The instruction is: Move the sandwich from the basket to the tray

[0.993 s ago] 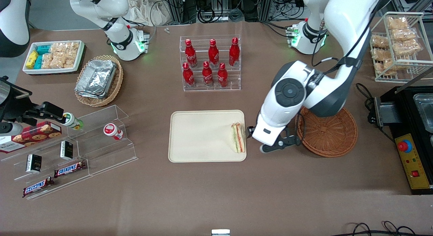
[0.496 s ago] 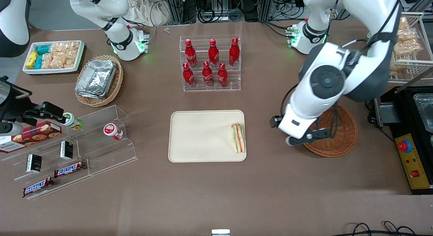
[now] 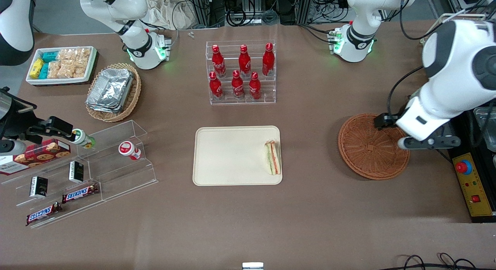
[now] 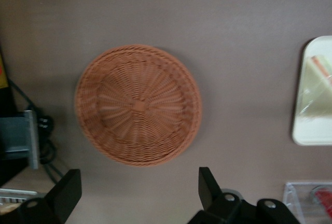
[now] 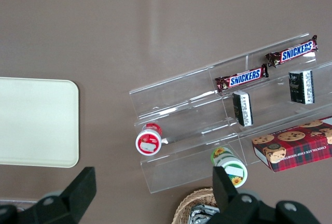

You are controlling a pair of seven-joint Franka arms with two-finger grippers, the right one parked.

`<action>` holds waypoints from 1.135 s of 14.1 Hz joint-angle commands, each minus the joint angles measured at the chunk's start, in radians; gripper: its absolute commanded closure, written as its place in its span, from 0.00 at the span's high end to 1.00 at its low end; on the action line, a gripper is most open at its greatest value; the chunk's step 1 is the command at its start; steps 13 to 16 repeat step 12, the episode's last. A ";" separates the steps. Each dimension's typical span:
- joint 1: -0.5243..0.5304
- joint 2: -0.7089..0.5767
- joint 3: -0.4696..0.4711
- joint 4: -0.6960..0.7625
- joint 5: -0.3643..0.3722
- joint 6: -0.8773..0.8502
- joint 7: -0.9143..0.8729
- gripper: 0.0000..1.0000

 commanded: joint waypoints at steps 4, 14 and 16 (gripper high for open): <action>-0.001 -0.055 0.103 -0.056 -0.001 0.007 0.238 1.00; 0.005 0.046 0.117 0.145 -0.009 -0.069 0.232 1.00; 0.005 0.046 0.117 0.145 -0.009 -0.069 0.232 1.00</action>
